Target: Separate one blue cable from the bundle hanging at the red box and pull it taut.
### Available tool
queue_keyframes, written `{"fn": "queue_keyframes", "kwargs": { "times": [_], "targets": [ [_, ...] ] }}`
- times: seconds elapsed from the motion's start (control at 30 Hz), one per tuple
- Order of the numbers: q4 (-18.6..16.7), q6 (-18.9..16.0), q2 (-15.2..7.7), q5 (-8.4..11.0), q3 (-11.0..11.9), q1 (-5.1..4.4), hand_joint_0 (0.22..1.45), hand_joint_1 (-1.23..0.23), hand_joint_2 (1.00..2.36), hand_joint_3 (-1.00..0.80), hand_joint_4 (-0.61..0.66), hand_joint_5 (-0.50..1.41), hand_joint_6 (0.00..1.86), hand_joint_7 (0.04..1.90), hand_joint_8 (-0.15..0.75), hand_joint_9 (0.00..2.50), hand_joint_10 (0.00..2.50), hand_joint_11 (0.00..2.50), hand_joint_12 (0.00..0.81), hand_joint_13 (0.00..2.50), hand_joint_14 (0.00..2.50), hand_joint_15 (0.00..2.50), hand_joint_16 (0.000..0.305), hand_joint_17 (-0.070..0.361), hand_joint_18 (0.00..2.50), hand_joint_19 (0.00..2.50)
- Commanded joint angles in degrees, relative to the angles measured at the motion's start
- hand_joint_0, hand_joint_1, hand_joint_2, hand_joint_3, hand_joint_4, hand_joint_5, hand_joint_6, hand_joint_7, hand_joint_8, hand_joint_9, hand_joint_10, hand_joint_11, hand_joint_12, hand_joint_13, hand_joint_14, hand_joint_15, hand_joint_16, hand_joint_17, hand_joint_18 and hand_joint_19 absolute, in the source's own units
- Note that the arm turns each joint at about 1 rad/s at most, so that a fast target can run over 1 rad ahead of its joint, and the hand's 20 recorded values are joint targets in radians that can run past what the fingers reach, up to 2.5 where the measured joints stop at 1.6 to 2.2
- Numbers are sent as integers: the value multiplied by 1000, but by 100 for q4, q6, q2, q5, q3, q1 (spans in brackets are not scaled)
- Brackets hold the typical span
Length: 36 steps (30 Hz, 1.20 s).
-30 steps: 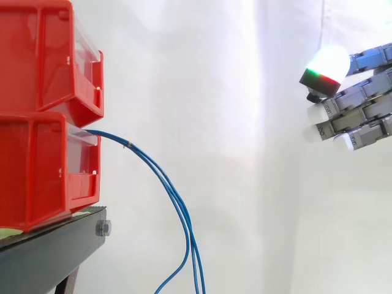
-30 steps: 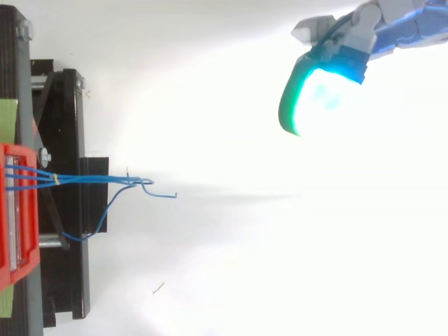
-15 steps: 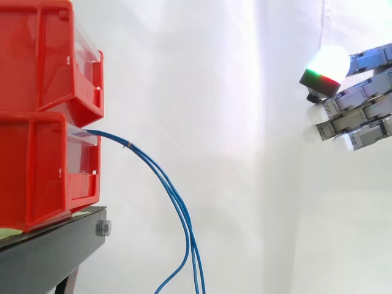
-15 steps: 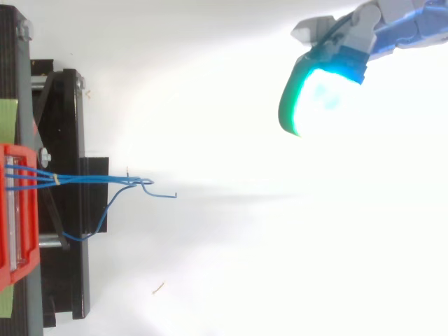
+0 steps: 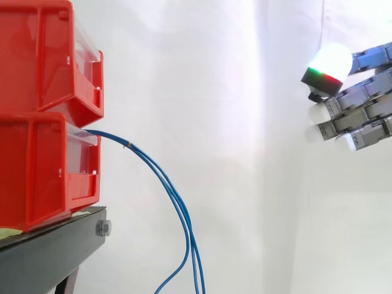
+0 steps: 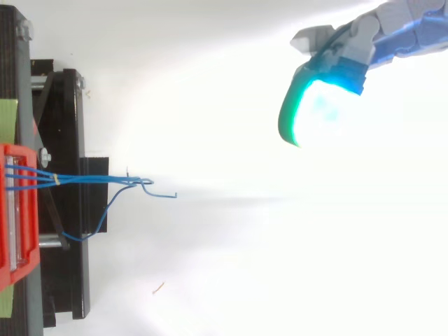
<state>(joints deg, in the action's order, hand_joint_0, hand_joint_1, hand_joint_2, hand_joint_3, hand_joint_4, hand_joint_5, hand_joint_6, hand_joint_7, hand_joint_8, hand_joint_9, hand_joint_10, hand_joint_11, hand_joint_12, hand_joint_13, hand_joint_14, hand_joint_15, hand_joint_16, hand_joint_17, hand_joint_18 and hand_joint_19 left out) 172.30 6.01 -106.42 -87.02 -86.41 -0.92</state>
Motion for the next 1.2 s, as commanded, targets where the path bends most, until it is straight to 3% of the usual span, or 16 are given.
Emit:
{"fn": "queue_keyframes", "kwargs": {
  "times": [0.0, 0.2, 0.37, 0.6, 0.83, 0.9, 0.97, 1.17],
  "targets": [
    [199, -12, 7, -17, 98, -5, 559, -573, 1000, -500, 222, -228, 502, 775, 284, 307, 2, 102, 320, 78, 0, 13, 43, 97, 187, 205],
    [796, -3, -1, -61, 406, 39, 558, -573, 1000, -500, 222, -227, 502, 775, 285, 306, 4, 100, 320, 77, 0, 9, 43, 97, 187, 200],
    [1104, 15, 60, -70, 468, 48, 558, -572, 1000, -500, 219, -227, 502, 774, 284, 306, 2, 94, 319, 75, 0, 9, 43, 97, 188, 201],
    [1113, 340, 262, -52, 468, 57, 559, -571, 1000, -500, 220, -227, 502, 775, 283, 304, 1, 90, 319, 74, 0, 5, 43, 97, 184, 201],
    [1078, 366, 262, -52, 468, 57, 559, -570, 1000, -500, 222, -228, 502, 776, 284, 302, 0, 86, 322, 63, 0, 0, 43, 98, 182, 209],
    [937, 366, 254, -43, 468, 57, 559, -569, 1000, -500, 223, -227, 502, 774, 285, 301, 0, 82, 326, 55, 0, 0, 44, 98, 174, 212],
    [445, 331, 210, 71, 459, 83, 559, -569, 1000, -500, 222, -227, 502, 774, 286, 301, 1, 81, 326, 53, 0, 0, 44, 98, 172, 212],
    [463, 322, 95, 150, 441, 101, 559, -570, 1000, -500, 224, -227, 502, 779, 289, 302, 2, 80, 329, 55, 0, 0, 44, 99, 165, 210]
  ]
}}
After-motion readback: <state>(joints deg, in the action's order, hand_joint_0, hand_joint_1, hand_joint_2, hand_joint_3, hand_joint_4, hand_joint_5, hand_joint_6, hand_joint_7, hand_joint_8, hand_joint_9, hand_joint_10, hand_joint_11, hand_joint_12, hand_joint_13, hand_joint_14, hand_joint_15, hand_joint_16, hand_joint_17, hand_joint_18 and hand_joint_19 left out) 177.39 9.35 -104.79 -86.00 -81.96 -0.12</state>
